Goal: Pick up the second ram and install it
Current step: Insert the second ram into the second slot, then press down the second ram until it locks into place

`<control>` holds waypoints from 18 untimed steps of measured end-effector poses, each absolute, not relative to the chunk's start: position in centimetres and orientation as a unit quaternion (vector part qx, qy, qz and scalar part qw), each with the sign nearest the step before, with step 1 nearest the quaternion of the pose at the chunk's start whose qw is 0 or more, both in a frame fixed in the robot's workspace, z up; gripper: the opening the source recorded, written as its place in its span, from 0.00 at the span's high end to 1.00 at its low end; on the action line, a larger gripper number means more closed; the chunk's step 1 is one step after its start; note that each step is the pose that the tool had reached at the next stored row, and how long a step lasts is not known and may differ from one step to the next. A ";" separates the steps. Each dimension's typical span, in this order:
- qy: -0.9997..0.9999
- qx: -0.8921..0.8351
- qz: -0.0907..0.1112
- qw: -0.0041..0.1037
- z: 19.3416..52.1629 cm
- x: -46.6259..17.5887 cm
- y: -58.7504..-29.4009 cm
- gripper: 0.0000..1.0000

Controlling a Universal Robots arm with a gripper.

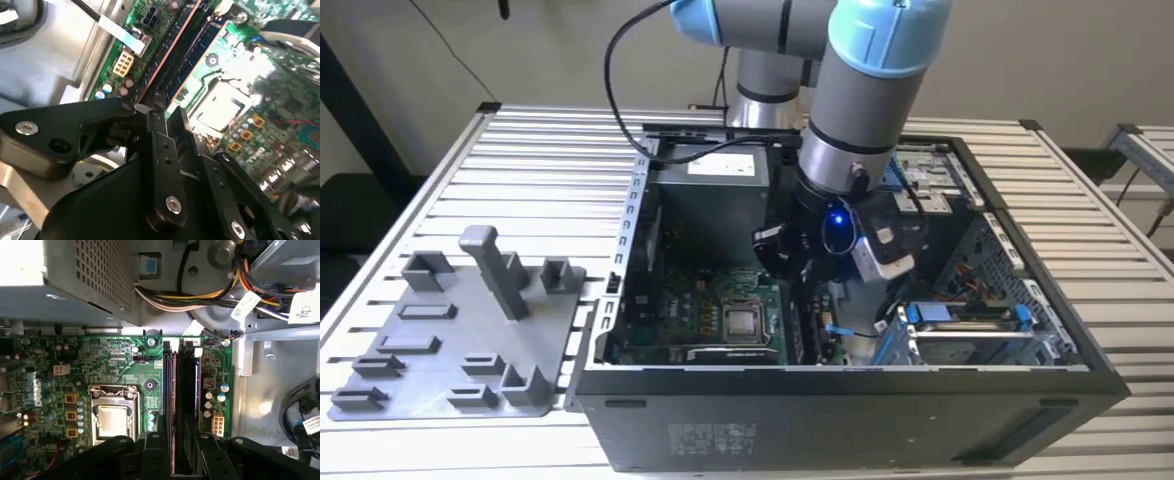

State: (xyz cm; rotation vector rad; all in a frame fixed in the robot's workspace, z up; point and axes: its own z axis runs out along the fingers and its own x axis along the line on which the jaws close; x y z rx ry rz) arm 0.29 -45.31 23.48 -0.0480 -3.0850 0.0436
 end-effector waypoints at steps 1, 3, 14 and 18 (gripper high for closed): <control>-0.999 -0.016 0.014 0.028 23.9 0.3 -45.3 0.72; -0.999 -0.016 0.014 0.028 24.5 0.3 -45.3 0.72; -0.999 -0.016 0.014 0.028 24.5 0.3 -45.3 0.89; -0.999 -0.016 0.014 0.028 24.5 0.3 -45.3 0.89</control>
